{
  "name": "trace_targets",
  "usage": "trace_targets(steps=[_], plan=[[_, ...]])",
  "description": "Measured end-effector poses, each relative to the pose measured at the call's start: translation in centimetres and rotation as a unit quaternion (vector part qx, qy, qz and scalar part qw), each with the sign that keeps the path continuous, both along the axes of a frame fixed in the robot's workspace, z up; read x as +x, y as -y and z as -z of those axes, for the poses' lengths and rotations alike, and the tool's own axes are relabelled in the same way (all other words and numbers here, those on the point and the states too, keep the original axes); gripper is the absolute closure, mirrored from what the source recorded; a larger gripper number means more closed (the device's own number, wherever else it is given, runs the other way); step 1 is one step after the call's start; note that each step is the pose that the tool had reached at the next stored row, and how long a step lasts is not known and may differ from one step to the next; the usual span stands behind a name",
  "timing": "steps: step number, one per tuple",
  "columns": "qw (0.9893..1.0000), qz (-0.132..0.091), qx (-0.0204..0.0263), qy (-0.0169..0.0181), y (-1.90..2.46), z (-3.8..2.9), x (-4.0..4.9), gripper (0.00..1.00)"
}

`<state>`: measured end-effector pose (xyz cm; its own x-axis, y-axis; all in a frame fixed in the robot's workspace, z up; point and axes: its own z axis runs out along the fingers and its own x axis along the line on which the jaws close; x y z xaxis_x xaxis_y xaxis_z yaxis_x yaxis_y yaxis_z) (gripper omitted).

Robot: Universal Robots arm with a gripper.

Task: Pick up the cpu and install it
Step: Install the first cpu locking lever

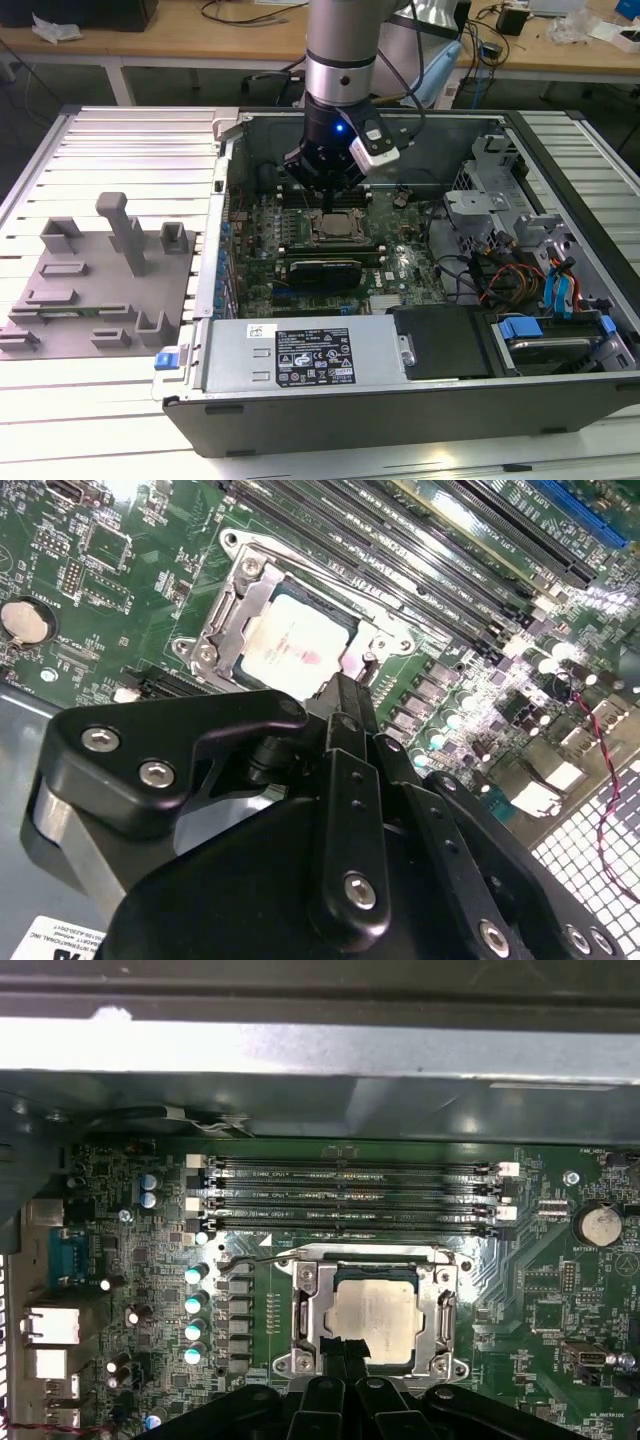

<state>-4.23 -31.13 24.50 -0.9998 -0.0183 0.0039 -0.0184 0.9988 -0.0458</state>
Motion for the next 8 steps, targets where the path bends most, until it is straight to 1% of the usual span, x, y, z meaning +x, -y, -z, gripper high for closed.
trace_targets(steps=[2,3,5,6,8], plan=[[1.0000,0.000,0.0000,0.0000,0.01,-0.14,-0.01,0.89],[1.0000,0.000,0.0000,0.0000,0.00,-0.50,0.00,0.89],[1.0000,0.000,0.0000,0.0000,0.00,-1.51,0.00,0.89],[1.0000,0.000,0.0000,0.0000,0.00,-1.76,0.00,0.89],[1.0000,0.000,0.0001,0.0001,0.00,-1.80,0.00,0.89]])
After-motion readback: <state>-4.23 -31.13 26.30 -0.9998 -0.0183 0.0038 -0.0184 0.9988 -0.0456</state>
